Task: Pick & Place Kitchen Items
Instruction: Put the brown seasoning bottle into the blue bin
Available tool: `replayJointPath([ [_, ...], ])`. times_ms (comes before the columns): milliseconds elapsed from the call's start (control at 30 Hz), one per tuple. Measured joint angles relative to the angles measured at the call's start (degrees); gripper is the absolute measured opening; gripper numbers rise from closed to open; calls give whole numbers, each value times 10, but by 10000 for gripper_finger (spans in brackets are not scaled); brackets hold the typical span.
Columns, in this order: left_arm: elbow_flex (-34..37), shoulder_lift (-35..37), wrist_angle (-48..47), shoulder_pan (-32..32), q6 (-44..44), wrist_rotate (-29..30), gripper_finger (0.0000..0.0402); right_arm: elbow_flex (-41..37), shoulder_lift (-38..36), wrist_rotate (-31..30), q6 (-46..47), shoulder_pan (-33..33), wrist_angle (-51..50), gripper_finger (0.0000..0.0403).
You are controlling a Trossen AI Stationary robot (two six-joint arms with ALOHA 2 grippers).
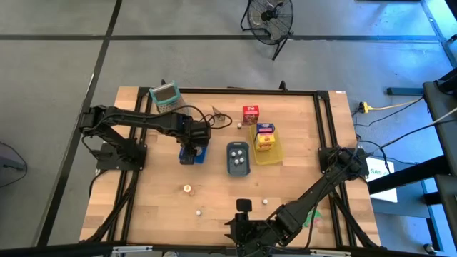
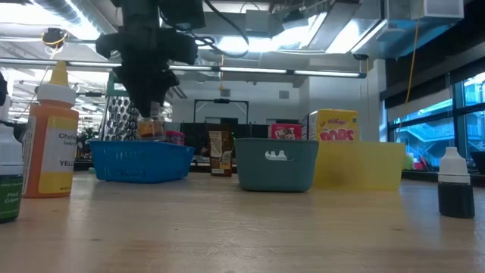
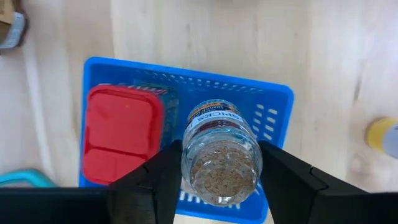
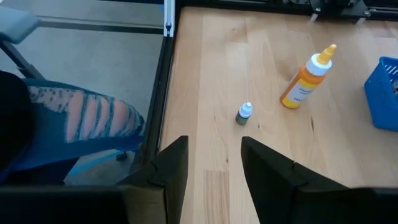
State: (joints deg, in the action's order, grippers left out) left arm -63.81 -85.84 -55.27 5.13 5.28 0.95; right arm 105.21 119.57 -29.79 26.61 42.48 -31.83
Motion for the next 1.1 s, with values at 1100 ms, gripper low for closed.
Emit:
replayJointPath([
  [1100,0,-81,34,26,25,-20,182,0,0,-2,0,0,-3,151],
])
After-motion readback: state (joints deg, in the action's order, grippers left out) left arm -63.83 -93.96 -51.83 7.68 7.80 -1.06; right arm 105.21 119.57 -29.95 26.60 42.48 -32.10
